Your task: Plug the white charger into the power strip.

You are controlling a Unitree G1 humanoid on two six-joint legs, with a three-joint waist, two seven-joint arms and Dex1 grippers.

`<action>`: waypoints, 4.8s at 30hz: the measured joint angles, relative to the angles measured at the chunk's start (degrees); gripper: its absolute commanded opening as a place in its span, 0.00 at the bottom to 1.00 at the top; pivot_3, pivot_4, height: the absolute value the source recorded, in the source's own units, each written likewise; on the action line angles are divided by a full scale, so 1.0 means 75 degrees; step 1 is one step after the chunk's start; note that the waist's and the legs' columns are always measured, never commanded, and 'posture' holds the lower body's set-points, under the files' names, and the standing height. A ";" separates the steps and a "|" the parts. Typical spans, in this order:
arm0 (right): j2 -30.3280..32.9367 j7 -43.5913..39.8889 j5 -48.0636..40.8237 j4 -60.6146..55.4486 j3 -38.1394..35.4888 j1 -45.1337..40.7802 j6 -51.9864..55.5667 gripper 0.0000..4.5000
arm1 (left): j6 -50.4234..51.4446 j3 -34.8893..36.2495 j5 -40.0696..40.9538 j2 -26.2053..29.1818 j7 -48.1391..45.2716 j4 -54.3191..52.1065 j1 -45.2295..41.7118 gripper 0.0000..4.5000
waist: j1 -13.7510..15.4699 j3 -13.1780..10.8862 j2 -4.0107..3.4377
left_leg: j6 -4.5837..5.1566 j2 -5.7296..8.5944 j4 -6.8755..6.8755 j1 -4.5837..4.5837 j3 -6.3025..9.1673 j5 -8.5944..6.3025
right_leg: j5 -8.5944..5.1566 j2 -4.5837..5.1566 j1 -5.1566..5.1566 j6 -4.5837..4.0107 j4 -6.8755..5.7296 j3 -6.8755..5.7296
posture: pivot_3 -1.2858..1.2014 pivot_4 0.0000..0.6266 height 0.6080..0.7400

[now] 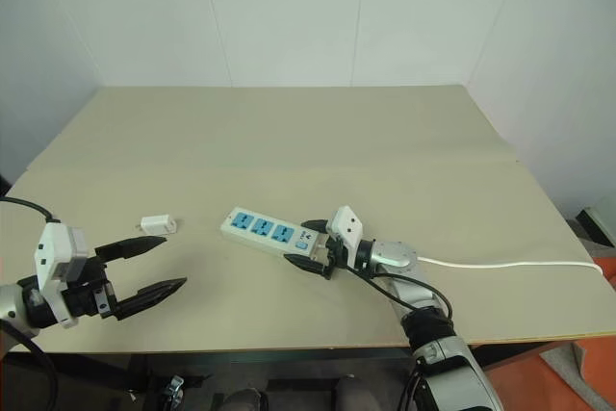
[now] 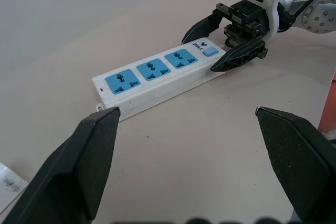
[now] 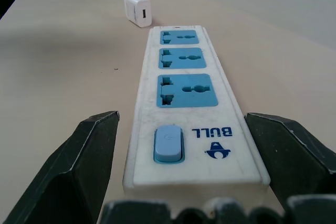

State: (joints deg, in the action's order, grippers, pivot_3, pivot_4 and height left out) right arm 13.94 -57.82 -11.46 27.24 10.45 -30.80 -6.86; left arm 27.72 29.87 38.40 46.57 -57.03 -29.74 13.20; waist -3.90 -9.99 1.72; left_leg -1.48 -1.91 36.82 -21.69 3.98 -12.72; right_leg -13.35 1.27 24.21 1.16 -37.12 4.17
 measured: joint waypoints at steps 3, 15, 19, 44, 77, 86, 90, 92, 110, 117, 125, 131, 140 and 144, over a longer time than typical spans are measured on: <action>-0.0024 -0.0017 0.0026 0.0073 0.0003 -0.0019 -0.0003 0.99 | -0.0001 -0.0007 0.0000 0.0000 0.0000 0.0000 -0.0011 1.00 | -0.0003 0.0000 0.0000 | 0.0000 0.0000 0.0000 0.0000 0.0000 0.0000 | 0.0000 0.0000 0.0000 0.0000 0.0000 0.0000 | 0.52 0.24 1.00; -0.0364 -0.0083 0.0476 0.1090 0.0050 -0.0363 -0.0508 0.99 | -0.0012 -0.0075 -0.0001 -0.0001 0.0004 0.0001 -0.0013 1.00 | -0.0042 0.0002 0.0003 | 0.0000 -0.0009 -0.0003 0.0031 0.0000 0.0000 | 0.0000 -0.0009 -0.0018 -0.0001 -0.0006 0.0001 | 0.52 0.24 1.00; -0.0413 -0.0111 0.0519 0.1275 0.0041 -0.0439 -0.0606 0.85 | -0.0013 -0.0074 -0.0001 0.0000 0.0001 0.0001 -0.0013 1.00 | -0.0053 0.0004 0.0005 | 0.0000 -0.0009 -0.0004 0.0045 0.0000 0.0000 | 0.0001 -0.0010 -0.0028 -0.0002 -0.0006 0.0003 | 0.52 0.24 1.00; 0.0320 -0.1976 0.0165 0.0222 0.0379 0.0063 -0.0399 0.76 | -0.1037 -0.2271 -0.1730 0.2159 -0.1604 0.2710 -0.3192 1.00 | -0.0018 -0.0006 -0.0006 | 0.0000 -0.0004 -0.0013 0.0023 0.0000 0.0000 | -0.0004 -0.0013 -0.0005 -0.0008 -0.0010 0.0001 | 0.52 0.24 1.00; -0.0054 -0.1283 0.0230 -0.0354 0.0363 0.0497 -0.0207 0.76 | -0.4711 -0.7597 -0.8310 0.0738 -0.4313 1.2076 -1.1246 1.00 | -0.0040 -0.0016 0.0022 | 0.0002 -0.0004 0.0001 -0.0009 0.0008 0.0000 | -0.0003 -0.0023 0.0013 -0.0002 -0.0027 0.0003 | 0.52 0.24 1.00; -0.0067 -0.1078 0.0231 -0.0627 0.0364 0.0689 -0.0112 0.76 | -0.4705 -0.7759 -0.8868 0.0111 -0.3794 1.2921 -1.1254 1.00 | -0.0032 -0.0020 0.0034 | 0.0002 -0.0002 0.0003 -0.0008 0.0010 0.0001 | -0.0003 -0.0022 0.0012 -0.0001 -0.0035 0.0003 | 0.52 0.24 1.00; -0.0063 -0.1031 0.0229 -0.0757 0.0366 0.0777 -0.0058 0.76 | -0.4767 -0.7809 -0.9022 -0.0092 -0.3606 1.3054 -1.1254 1.00 | -0.0041 -0.0023 0.0039 | 0.0002 -0.0001 0.0004 -0.0006 0.0010 0.0000 | -0.0005 -0.0022 0.0013 0.0000 -0.0049 0.0004 | 0.52 0.24 1.00; -0.0064 -0.1001 0.0229 -0.0832 0.0366 0.0833 -0.0037 0.76 | -0.4858 -0.7844 -0.9072 -0.0164 -0.3529 1.3088 -1.1254 1.00 | -0.0033 -0.0025 0.0042 | 0.0002 -0.0001 0.0004 -0.0006 0.0011 0.0000 | -0.0005 -0.0021 0.0013 0.0001 -0.0051 0.0003 | 0.52 0.24 1.00; -0.0132 -0.0647 0.0228 -0.1253 0.0367 0.1168 0.0171 0.76 | -0.5539 -0.8058 -0.9598 -0.0465 -0.2875 1.3423 -1.1058 0.75 | -0.0030 -0.0022 0.0049 | 0.0002 0.0005 0.0005 0.0021 0.0011 0.0001 | -0.0007 -0.0017 -0.0001 0.0002 -0.0069 0.0005 | 0.52 0.24 1.00; -0.0128 -0.0602 0.0229 -0.1257 0.0370 0.1187 0.0204 0.76 | -0.5707 -0.8058 -0.9660 -0.0511 -0.2824 1.3554 -1.1052 0.28 | -0.0013 -0.0018 0.0047 | 0.0002 0.0007 0.0005 0.0043 0.0011 0.0001 | -0.0008 -0.0018 -0.0019 0.0002 -0.0079 0.0006 | 0.52 0.24 1.00; -0.0112 -0.0603 0.0228 -0.1260 0.0367 0.1187 0.0237 0.76 | -0.5870 -0.7994 -0.9649 -0.0532 -0.2732 1.3606 -1.1064 0.22 | -0.0011 -0.0013 0.0049 | 0.0002 0.0007 0.0005 0.0048 0.0011 0.0001 | -0.0008 -0.0017 -0.0023 0.0002 -0.0080 0.0008 | 0.52 0.24 1.00; 0.0029 -0.0672 0.0225 -0.1376 0.0376 0.1233 0.0256 0.76 | -0.6047 -0.6621 -0.8145 -0.1035 -0.3119 1.3289 -1.1148 0.22 | 0.0010 -0.0015 0.0076 | 0.0002 0.0006 0.0013 0.0011 0.0012 0.0001 | -0.0007 -0.0014 -0.0003 0.0001 -0.0067 0.0001 | 0.52 0.24 1.00; 0.0133 -0.1434 0.0208 -0.0993 0.0777 0.0780 0.0183 0.76 | -0.4608 -0.4630 -0.3947 -0.1506 -0.4678 0.9523 -0.9320 0.22 | -0.0202 -0.0016 0.0075 | 0.0002 0.0004 0.0013 0.0037 0.0012 0.0000 | -0.0008 -0.0012 -0.0003 0.0000 -0.0112 0.0008 | 0.52 0.24 1.00; 0.0102 -0.1694 0.0173 -0.0498 0.0806 0.0467 -0.0016 0.76 | -0.3320 -0.4349 -0.2634 -0.1538 -0.4703 0.7674 -0.8230 0.22 | -0.0227 -0.0016 0.0075 | 0.0002 0.0003 0.0015 0.0042 0.0015 0.0001 | -0.0008 -0.0014 -0.0005 0.0000 -0.0112 0.0007 | 0.52 0.24 1.00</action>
State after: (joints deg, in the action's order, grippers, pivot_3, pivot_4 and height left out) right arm 14.71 -70.53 -10.16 23.50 16.50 -27.30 -6.98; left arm 2.82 -2.75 18.65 35.04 -92.30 27.82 -48.53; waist -5.60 -10.11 2.28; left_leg -1.46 -1.88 36.94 -21.38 4.10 -12.72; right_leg -13.41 1.17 24.17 1.16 -37.96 4.22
